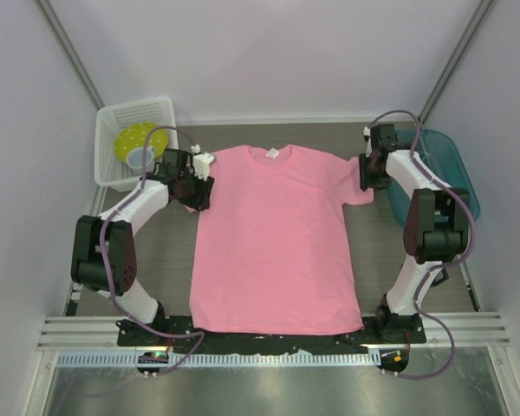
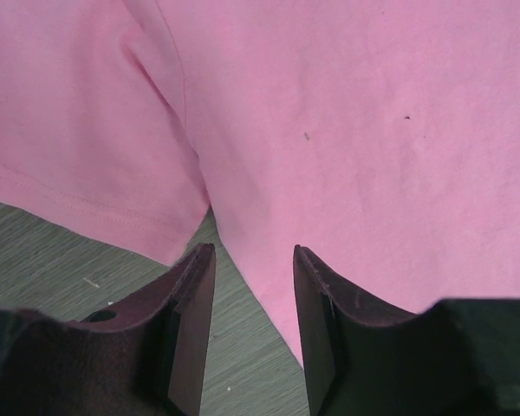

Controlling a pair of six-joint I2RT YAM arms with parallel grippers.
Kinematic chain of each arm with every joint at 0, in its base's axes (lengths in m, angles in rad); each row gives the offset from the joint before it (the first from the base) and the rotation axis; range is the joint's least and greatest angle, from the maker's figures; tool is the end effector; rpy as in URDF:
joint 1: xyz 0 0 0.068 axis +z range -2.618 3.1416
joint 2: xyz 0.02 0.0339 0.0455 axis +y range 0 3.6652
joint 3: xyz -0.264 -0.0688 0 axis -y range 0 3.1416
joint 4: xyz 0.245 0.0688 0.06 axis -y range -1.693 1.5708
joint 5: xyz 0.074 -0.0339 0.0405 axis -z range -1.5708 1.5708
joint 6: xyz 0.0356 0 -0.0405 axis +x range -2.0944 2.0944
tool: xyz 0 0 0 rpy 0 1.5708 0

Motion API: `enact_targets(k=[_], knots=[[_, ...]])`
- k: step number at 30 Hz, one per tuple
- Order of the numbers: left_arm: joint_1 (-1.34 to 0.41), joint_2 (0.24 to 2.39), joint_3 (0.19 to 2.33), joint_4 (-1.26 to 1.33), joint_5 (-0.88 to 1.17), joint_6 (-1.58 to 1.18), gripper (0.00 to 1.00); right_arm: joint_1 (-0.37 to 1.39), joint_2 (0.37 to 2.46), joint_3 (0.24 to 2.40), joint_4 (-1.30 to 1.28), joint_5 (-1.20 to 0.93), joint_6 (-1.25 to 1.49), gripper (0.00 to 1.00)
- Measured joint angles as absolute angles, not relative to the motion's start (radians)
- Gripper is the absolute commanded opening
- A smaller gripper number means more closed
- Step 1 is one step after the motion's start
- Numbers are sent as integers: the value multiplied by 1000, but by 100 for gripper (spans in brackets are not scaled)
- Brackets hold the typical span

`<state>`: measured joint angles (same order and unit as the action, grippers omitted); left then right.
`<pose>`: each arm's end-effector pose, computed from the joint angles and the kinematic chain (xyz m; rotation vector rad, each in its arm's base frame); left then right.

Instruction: Pin the brooch onto the clothing

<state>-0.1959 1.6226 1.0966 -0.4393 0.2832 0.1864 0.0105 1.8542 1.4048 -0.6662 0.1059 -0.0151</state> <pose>0.3289 -0.0754 0.2171 0.5878 2.4482 -0.3623 0.3887 0.0003 0.2163 -0.0014 2.6835 -0.1436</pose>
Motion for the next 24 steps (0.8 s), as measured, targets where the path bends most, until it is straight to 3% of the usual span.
enact_targets(k=[10,17,24], knots=[[-193,1715,1182,-442,171,218,38,58,1938,1406,-644,60,-63,29],[-185,1790,1182,-444,83,271,33,54,1983,1389,-594,119,-138,29],[-180,1814,1142,-443,36,315,19,56,1967,1357,-555,151,-191,38]])
